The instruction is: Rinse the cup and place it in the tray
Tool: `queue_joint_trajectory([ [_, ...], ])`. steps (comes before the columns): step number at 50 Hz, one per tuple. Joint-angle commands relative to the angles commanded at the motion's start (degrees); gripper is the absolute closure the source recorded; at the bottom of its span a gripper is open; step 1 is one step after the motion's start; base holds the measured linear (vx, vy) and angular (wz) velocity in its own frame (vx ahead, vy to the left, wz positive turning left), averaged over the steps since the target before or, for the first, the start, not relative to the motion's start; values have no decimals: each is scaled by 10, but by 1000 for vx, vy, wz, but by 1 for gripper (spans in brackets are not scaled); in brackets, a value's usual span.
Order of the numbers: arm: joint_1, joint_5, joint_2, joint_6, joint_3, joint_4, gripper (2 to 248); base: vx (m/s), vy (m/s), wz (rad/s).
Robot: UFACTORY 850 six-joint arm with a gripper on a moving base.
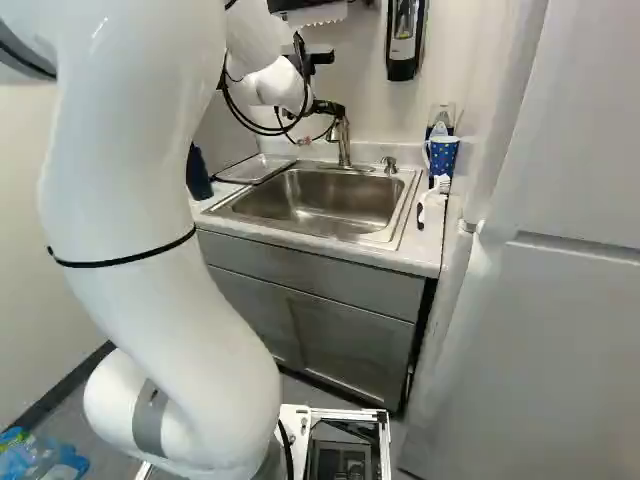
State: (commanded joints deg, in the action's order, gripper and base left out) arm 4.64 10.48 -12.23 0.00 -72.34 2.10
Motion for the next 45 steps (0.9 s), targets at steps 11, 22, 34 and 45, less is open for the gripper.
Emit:
queue_joint_trajectory([
  [11,-1,0,-20,0,-22,0,3,0,0,0],
  [22,-2,0,-40,0,-45,0,3,0,0,0],
  [34,-2,12,-56,0,-63,0,3,0,0,0],
  [45,-2,34,-63,0,-72,0,3,0,0,0],
])
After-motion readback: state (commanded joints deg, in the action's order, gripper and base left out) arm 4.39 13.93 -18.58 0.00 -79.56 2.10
